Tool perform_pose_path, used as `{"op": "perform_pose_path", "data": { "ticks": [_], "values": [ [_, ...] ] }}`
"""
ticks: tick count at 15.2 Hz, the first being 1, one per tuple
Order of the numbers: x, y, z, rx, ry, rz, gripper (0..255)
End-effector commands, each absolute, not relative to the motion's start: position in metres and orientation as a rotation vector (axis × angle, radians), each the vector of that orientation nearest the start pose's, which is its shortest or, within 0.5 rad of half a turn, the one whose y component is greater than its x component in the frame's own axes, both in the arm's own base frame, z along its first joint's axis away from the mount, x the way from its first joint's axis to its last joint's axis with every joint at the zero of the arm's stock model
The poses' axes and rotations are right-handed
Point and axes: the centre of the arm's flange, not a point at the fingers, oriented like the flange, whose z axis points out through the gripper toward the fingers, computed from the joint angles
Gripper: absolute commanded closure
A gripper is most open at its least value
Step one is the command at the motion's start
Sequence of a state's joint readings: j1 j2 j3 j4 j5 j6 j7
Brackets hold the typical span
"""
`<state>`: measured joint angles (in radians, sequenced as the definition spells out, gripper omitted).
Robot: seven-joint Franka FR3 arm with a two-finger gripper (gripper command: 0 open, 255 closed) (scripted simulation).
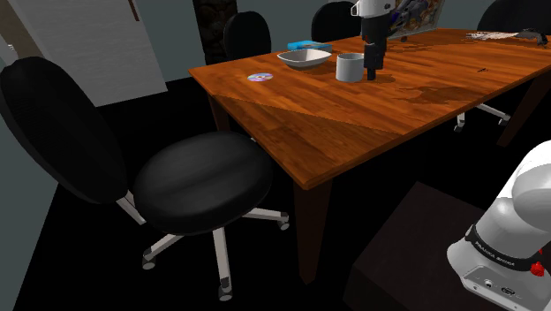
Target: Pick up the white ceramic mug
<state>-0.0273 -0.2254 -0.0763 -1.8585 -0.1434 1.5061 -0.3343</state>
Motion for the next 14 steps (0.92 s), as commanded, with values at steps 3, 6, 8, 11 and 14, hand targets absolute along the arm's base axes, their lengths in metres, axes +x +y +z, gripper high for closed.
{"op": "perform_pose_path", "data": {
  "ticks": [3,6,8,11,14],
  "values": [
    [0.515,-0.088,0.612,-3.203,-0.412,0.225,0],
    [0.550,-0.100,0.621,-3.200,-0.438,0.209,0],
    [0.573,-0.108,0.628,-3.198,-0.455,0.198,0],
    [0.583,-0.112,0.620,-3.197,-0.462,0.193,0],
    [0.583,-0.111,0.604,-3.197,-0.462,0.193,0]
  ]
}}
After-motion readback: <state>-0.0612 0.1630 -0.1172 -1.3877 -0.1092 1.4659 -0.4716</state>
